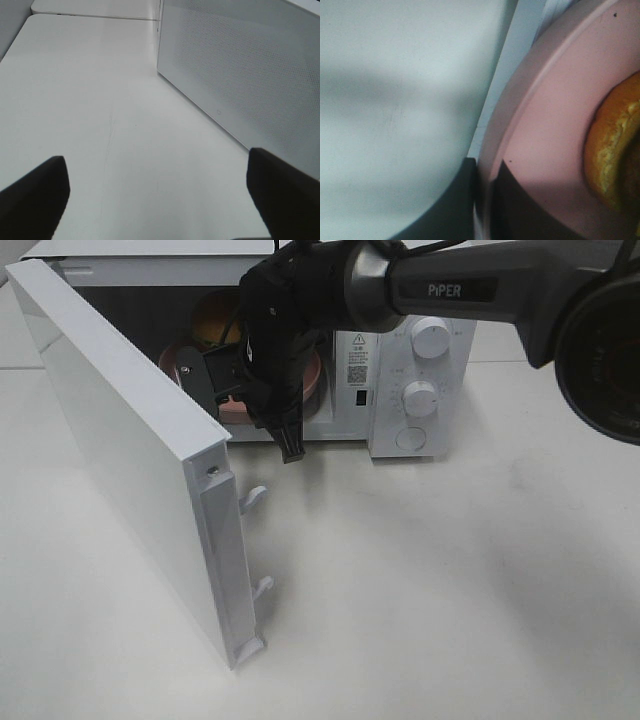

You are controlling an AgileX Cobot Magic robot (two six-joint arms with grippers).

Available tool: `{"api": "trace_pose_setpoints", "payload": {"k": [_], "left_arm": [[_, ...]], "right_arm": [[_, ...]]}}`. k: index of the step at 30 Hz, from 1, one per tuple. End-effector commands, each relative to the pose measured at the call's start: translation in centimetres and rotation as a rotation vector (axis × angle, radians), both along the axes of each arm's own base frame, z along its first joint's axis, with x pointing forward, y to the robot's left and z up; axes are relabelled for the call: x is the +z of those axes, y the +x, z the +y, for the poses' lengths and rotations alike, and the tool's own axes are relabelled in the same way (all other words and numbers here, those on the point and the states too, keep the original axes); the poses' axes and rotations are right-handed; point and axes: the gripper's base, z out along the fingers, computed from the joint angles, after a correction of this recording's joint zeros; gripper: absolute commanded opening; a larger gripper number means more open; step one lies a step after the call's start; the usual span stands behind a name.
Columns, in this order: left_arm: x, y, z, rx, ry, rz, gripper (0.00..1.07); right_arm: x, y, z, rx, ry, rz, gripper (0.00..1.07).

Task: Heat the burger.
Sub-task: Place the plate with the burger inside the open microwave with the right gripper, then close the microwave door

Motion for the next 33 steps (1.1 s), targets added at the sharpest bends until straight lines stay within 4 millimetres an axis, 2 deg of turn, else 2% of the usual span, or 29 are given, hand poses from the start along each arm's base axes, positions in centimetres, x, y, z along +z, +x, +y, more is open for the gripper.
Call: {"api": "trace_pose_setpoints", "payload": {"k": [1,2,4,7,9,10,12,15,17,20,25,33], "left_arm": [[0.0,-0.1,0.0,0.007,-0.003,-0.023,0.9],[0.0,-0.1,0.0,0.007,-0.003,-0.023,0.9],[0.0,-0.1,0.0,0.006,-0.004,-0.023,0.9],[0.0,-0.1,0.0,0.006,-0.004,-0.023,0.9],[0.0,-0.1,0.0,0.006,-0.004,-0.023,0.9],[0.0,-0.1,0.0,0.006,-0.004,-0.023,0.9],[0.0,-0.1,0.0,0.006,-0.004,-0.023,0.9],[0.0,-0.1,0.0,0.006,-0.004,-0.023,0.9],[0.0,-0.1,0.0,0.006,-0.004,-0.023,0.9],[0.0,-0.1,0.0,0.006,-0.004,-0.023,0.9],[0.0,-0.1,0.0,0.006,-0.004,-0.023,0.9],[0.0,-0.1,0.0,0.006,-0.005,-0.023,0.9]], "right_arm": [[1.3,0.6,0.3,0.013,0.042,-0.07,0.02],[1.3,0.6,0.3,0.013,0.042,-0.07,0.02],[1.3,0.6,0.3,-0.023,0.064,-0.063,0.09],[1.3,0.6,0.3,-0.03,0.067,-0.061,0.11],[1.3,0.6,0.3,-0.051,0.078,-0.055,0.21],[1.3,0.6,0.3,-0.051,0.078,-0.055,0.21],[1.2,0.4,0.2,-0.079,0.077,-0.028,0.37],[1.1,0.4,0.2,-0.087,0.081,-0.022,0.4],[1.1,0.2,0.2,-0.116,0.09,-0.003,0.52],[1.0,0.1,0.2,-0.139,0.102,0.005,0.58],[1.1,-0.4,-0.2,-0.14,0.124,0.0,0.63],[1.9,-1.2,-0.7,-0.125,0.159,-0.018,0.65]]}}
